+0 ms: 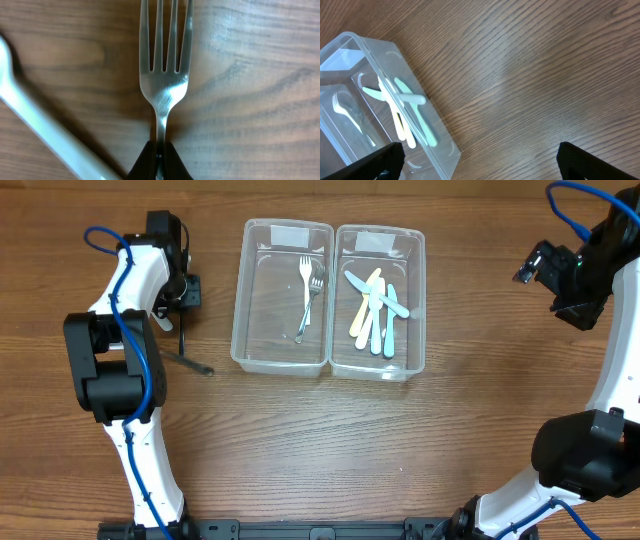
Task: Pack container
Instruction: 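Carry silver fork into left container and release it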
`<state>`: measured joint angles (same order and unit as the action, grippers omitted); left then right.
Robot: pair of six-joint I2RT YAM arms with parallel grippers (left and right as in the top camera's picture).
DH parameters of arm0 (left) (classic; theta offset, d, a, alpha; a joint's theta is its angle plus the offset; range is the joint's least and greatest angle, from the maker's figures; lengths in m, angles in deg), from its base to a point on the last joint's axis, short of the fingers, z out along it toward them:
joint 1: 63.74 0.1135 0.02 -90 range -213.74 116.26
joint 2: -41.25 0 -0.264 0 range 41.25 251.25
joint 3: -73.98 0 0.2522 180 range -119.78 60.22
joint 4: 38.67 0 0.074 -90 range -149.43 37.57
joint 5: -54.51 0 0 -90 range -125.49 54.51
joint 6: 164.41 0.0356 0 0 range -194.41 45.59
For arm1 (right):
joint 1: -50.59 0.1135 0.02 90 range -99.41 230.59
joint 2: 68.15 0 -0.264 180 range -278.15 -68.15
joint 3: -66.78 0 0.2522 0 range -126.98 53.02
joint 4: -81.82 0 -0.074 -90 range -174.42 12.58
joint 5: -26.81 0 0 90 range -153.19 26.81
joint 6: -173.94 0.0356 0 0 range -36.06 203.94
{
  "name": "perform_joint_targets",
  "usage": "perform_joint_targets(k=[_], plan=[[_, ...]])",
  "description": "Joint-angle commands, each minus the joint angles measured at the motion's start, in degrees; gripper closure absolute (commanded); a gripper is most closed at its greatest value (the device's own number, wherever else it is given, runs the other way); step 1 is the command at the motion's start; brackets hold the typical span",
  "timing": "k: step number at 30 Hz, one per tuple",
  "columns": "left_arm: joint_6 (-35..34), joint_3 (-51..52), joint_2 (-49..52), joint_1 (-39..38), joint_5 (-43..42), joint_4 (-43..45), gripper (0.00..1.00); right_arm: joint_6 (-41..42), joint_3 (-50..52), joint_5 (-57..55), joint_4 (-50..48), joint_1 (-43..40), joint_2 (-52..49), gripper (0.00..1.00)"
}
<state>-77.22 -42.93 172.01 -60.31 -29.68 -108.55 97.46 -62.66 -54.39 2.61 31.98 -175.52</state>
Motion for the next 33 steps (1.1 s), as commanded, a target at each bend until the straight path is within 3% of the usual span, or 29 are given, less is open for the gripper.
perform_joint_targets(k=[1,6,12,19,24,27,33], plan=[[1.57,-10.91,-2.69,0.15,-0.37,-5.9,0.96,0.46,-0.13,0.33,-0.11,0.33,0.52,0.0],[1.55,-24.61,-4.26,-0.81,-2.86,-15.1,0.96,0.46,-0.13,0.33,-0.09,0.33,0.52,0.0],[-0.42,-34.45,-4.98,-4.98,-14.47,-21.75,0.96,0.46,-0.13,0.33,-0.15,0.33,0.52,0.0],[-5.11,-32.85,-4.63,-13.6,-15.78,-21.35,0.96,0.46,-0.13,0.33,-0.33,0.33,0.52,0.0],[-10.78,-30.49,-4.5,-19.23,-7.61,-19.78,0.96,0.46,-0.13,0.33,-0.28,0.33,0.52,0.0],[-15.89,-24.9,-4.48,-20.65,-4.72,-15.56,0.96,0.46,-0.13,0.33,-0.31,0.33,0.52,0.0],[-16.72,-14.05,-4.48,-21.07,-6.16,-8.37,0.87,0.46,-0.13,0.33,-0.33,0.33,0.52,0.0]])
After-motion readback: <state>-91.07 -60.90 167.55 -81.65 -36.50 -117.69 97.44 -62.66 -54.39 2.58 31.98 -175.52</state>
